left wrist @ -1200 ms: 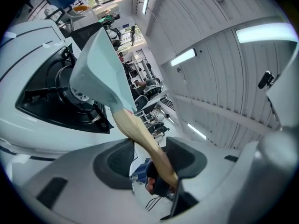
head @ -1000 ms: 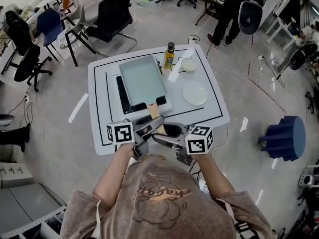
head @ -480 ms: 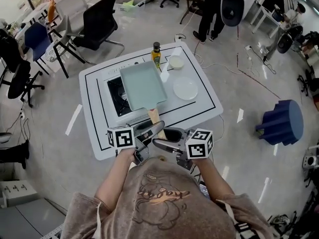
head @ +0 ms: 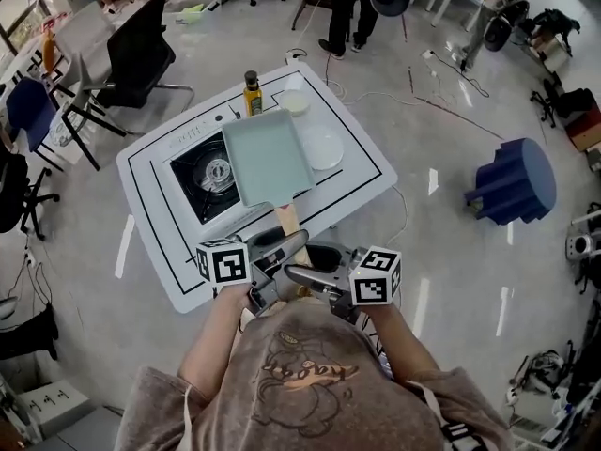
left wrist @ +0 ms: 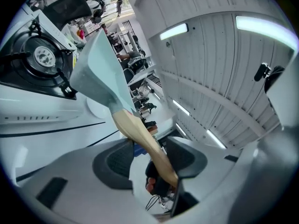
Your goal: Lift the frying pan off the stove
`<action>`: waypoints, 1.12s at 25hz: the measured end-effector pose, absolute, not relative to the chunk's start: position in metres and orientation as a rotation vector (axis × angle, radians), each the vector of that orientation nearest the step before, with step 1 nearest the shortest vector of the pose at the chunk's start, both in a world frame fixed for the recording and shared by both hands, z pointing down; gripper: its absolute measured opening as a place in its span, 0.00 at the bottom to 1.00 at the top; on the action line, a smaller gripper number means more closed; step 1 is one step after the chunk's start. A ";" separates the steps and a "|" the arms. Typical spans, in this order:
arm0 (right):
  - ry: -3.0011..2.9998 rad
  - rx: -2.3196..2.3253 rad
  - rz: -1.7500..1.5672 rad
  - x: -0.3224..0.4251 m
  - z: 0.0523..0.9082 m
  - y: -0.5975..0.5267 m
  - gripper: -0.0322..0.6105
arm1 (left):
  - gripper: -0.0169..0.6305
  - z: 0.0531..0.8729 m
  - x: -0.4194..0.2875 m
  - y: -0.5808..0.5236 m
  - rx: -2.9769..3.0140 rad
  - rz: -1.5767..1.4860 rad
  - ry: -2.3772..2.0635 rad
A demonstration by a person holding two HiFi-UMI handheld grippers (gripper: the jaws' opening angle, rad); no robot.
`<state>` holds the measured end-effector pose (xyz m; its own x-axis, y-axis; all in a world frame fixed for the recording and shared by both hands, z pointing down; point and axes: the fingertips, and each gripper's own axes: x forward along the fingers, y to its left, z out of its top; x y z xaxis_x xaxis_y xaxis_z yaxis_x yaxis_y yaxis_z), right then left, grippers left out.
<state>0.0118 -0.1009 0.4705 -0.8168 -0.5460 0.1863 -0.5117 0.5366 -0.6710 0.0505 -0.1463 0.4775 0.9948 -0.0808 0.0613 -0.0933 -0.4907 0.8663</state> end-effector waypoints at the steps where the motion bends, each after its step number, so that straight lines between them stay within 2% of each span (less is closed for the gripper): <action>1: 2.698 -0.958 -1.157 0.015 0.470 -0.098 0.44 | 0.37 0.477 0.054 -0.143 2.088 0.022 -0.101; 28: 2.503 -1.261 -1.116 0.085 0.473 -0.064 0.45 | 0.37 0.479 0.135 -0.097 2.082 0.159 0.171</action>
